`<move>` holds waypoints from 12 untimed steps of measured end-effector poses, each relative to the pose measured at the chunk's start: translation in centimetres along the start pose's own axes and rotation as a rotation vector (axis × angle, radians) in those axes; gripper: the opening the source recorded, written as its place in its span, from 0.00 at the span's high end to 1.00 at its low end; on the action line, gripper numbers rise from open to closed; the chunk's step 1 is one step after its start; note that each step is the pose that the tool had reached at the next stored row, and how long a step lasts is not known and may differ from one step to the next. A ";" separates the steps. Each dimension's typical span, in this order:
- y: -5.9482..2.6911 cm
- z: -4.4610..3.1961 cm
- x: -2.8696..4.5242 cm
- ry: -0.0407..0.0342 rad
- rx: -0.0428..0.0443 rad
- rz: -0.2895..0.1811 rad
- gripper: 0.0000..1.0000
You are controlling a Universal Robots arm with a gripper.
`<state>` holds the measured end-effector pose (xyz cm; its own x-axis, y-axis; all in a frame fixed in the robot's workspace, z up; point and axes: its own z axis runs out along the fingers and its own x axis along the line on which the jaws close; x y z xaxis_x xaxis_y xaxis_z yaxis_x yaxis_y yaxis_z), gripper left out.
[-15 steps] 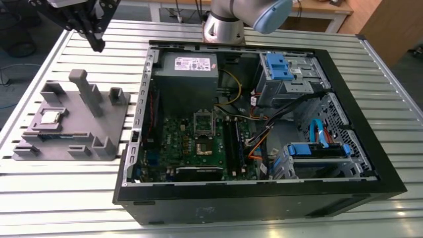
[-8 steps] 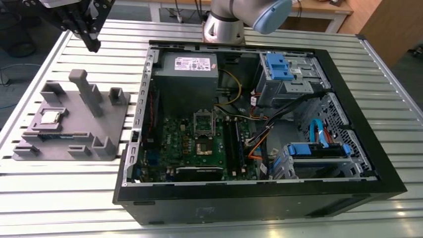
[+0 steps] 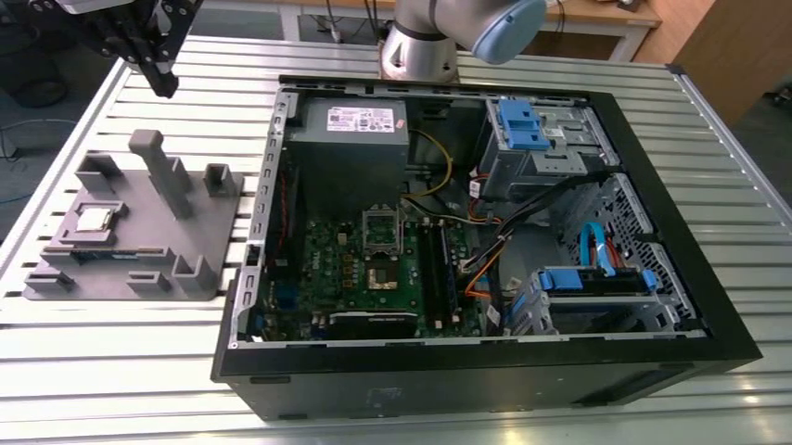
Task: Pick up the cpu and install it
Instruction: 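Reach for the cpu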
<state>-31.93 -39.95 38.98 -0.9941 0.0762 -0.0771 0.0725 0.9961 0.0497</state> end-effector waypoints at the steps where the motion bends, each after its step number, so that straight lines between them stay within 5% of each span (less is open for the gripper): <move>1: -0.01 0.00 0.12 -0.0003 0.0000 0.000 0.89; 7: -0.01 0.01 0.20 -0.0004 0.0000 0.000 0.89; 12: -0.07 0.03 0.97 -0.0004 -0.0001 0.000 0.89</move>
<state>-32.89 -39.95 38.88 -0.9941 0.0762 -0.0775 0.0725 0.9961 0.0498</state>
